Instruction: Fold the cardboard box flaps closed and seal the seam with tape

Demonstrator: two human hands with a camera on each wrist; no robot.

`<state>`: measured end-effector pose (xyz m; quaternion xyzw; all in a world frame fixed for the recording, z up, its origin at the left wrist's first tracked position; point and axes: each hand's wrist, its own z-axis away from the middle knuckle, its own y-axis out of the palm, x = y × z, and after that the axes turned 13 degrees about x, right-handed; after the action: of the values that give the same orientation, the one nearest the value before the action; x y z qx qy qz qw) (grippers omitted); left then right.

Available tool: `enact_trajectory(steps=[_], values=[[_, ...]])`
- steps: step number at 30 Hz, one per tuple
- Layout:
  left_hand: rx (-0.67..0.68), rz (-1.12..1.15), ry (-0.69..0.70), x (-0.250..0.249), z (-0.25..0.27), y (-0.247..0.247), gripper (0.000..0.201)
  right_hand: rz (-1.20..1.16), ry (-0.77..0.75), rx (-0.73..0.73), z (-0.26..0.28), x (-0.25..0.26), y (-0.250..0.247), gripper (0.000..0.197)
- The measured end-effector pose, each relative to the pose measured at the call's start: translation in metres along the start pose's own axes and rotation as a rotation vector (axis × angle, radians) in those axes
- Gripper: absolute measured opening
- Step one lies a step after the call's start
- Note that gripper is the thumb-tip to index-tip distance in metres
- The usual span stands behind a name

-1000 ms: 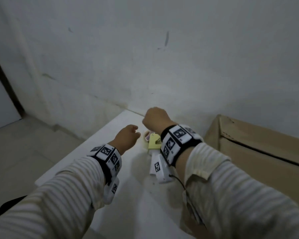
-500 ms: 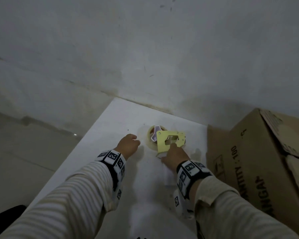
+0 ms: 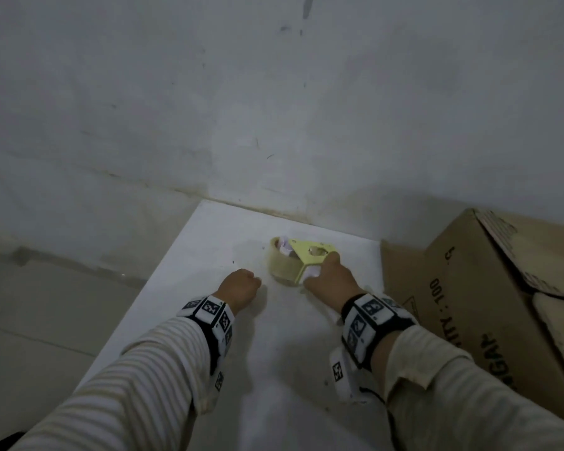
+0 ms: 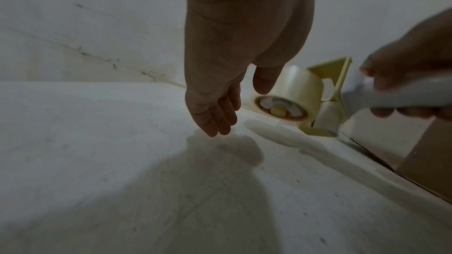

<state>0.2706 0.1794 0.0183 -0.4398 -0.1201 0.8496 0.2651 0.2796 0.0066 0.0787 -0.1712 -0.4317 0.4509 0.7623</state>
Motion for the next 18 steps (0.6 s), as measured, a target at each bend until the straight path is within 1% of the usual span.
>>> enact_trajectory(steps=[2, 3, 4, 5, 6, 8, 10, 11, 13, 15, 17, 18], values=[[0.013, -0.038, 0.027, -0.007, 0.008, -0.004, 0.037, -0.062, -0.036, 0.022, 0.013, 0.017, -0.023, 0.062], [0.024, -0.047, 0.042, -0.012, 0.011, -0.007, 0.038, -0.120, -0.073, 0.029, 0.022, 0.025, -0.035, 0.054], [0.028, -0.040, 0.063, -0.016, 0.015, -0.009, 0.042, -0.162, -0.115, 0.040, 0.032, 0.034, -0.048, 0.041], [0.037, 0.031, 0.084, -0.022, 0.019, -0.010, 0.048, -0.160, -0.155, 0.060, 0.042, 0.042, -0.063, 0.029], [0.046, 0.150, 0.110, -0.028, 0.022, -0.012, 0.054, -0.115, -0.175, 0.087, 0.054, 0.051, -0.079, 0.021], [0.068, 0.380, 0.146, -0.046, 0.028, -0.014, 0.068, -0.018, -0.201, 0.169, 0.081, 0.066, -0.112, 0.021], [0.131, 0.584, 0.188, -0.066, 0.036, -0.015, 0.076, 0.011, -0.234, 0.242, 0.107, 0.074, -0.140, 0.025], [0.193, 0.701, 0.215, -0.077, 0.040, -0.015, 0.079, 0.021, -0.246, 0.250, 0.120, 0.075, -0.153, 0.027], [0.361, 0.938, 0.275, -0.098, 0.049, -0.012, 0.082, 0.020, -0.269, 0.247, 0.144, 0.072, -0.173, 0.026], [0.476, 1.069, 0.353, -0.116, 0.062, -0.005, 0.075, -0.015, -0.280, 0.290, 0.163, 0.063, -0.189, 0.023], [0.513, 1.116, 0.423, -0.129, 0.073, 0.006, 0.060, -0.059, -0.271, 0.337, 0.176, 0.050, -0.200, 0.021], [0.518, 1.130, 0.448, -0.135, 0.078, 0.011, 0.053, -0.081, -0.270, 0.343, 0.180, 0.042, -0.205, 0.026]])
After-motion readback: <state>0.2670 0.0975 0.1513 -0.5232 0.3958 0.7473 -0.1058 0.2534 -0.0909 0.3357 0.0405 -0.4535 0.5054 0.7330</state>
